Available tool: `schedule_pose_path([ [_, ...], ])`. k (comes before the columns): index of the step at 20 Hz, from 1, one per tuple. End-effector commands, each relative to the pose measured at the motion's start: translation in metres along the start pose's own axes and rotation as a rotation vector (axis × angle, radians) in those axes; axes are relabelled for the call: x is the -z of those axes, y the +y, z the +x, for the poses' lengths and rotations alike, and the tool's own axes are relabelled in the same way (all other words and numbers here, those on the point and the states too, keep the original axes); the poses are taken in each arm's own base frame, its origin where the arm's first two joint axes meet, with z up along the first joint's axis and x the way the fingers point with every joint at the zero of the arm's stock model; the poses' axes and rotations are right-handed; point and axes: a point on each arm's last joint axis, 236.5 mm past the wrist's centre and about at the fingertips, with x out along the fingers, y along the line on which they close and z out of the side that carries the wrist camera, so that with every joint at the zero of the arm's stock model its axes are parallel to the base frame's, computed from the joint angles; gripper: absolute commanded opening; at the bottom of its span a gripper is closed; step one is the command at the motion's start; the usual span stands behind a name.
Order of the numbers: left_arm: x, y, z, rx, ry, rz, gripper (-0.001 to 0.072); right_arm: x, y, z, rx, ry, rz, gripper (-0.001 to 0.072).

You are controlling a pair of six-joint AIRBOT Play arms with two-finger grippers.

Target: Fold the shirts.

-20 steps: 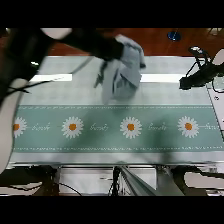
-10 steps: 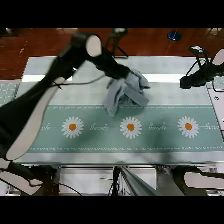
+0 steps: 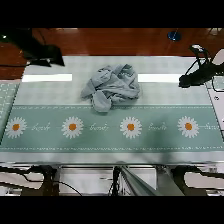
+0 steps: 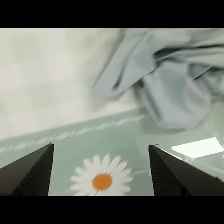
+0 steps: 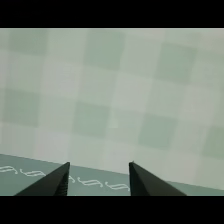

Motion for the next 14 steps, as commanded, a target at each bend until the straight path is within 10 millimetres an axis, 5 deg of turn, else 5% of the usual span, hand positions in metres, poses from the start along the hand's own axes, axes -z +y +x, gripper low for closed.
schedule_pose_path([
  [1, 0.033, 0.043, 0.016, 0.002, 0.116, -0.062, 0.072, -0.002, 0.003, 0.0, -0.012, -0.007, 0.008, 0.0432],
  [6, 0.041, 0.023, 0.092, 0.163, 0.098, -0.016, 0.072, -0.016, 0.03, 0.006, -0.133, -0.058, 0.002, 0.044],
  [8, 0.024, 0.011, 0.107, 0.231, 0.001, -0.016, 0.072, -0.018, 0.048, 0.013, -0.215, -0.059, 0.008, 0.0543],
  [11, 0.005, -0.02, 0.123, 0.4, -0.053, -0.028, 0.072, -0.022, 0.073, 0.025, -0.333, -0.054, 0.041, 0.0543],
  [14, 0.012, -0.036, 0.16, 0.466, 0.016, -0.054, 0.072, -0.025, 0.091, 0.034, -0.426, -0.047, 0.09, 0.0543],
])
